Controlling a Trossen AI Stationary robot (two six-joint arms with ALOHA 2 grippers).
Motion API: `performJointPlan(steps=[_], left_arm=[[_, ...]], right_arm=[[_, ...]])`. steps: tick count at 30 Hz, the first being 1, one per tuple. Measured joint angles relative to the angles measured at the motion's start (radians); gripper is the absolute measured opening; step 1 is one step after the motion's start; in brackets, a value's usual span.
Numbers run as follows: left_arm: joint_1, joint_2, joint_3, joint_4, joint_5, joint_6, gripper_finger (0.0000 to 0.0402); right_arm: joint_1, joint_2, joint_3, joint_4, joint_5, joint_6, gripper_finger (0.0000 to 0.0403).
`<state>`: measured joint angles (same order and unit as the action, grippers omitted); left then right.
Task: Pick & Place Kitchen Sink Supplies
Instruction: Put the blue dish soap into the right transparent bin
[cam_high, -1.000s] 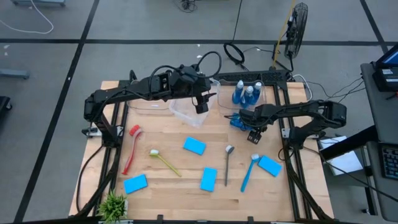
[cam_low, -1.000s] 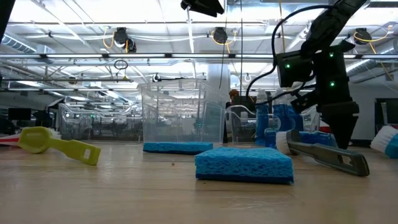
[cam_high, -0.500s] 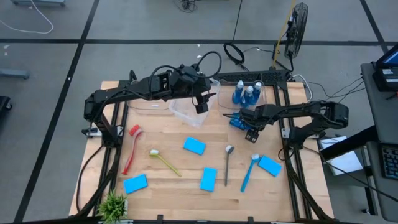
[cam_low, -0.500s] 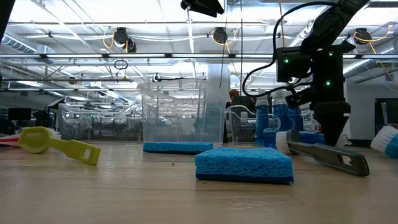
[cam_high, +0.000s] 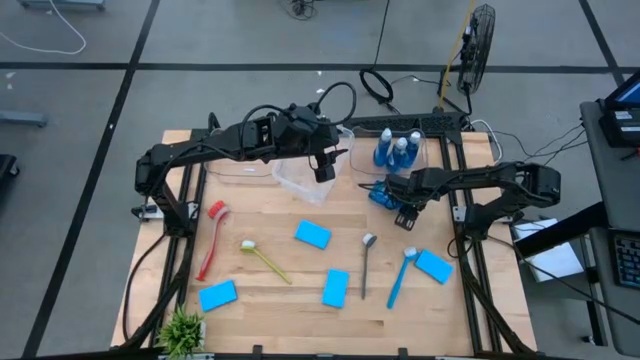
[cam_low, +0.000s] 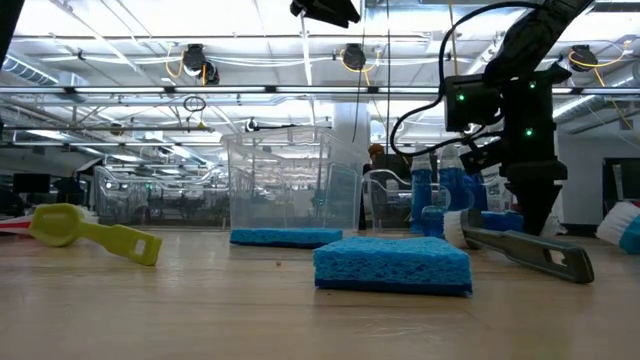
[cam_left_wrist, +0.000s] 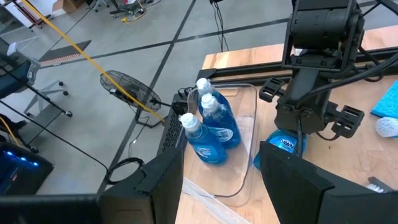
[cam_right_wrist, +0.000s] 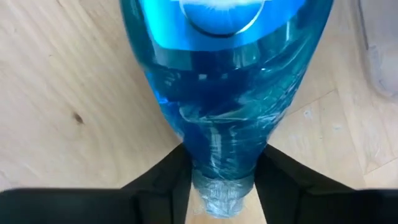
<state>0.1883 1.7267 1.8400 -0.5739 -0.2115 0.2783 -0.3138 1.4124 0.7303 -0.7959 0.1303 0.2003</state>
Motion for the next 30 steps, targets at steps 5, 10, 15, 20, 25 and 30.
performJointPlan(steps=[5,10,15,20,25,30], left_arm=[[0.000,0.000,0.000,0.000,0.000,-0.002,0.0212],[0.000,0.000,0.000,0.000,0.000,-0.008,0.0212],[0.000,0.000,0.000,0.000,0.000,-0.023,0.0212],[-0.001,0.000,0.000,0.000,0.000,-0.032,0.0212],[-0.001,0.000,0.000,-0.001,0.000,-0.052,0.0212],[-0.001,0.000,0.000,-0.025,0.000,-0.052,0.0212]], right_arm=[[0.003,0.000,0.001,0.000,0.002,0.001,0.0122],[0.020,0.000,0.001,-0.001,0.002,0.004,0.0122],[0.102,0.000,0.022,-0.060,-0.003,0.003,0.0122],[0.189,0.000,0.096,-0.277,0.021,-0.020,0.0122],[0.261,0.000,0.178,-0.461,0.082,-0.050,0.0122],[0.316,0.000,0.292,-0.624,0.152,-0.089,0.0122]])
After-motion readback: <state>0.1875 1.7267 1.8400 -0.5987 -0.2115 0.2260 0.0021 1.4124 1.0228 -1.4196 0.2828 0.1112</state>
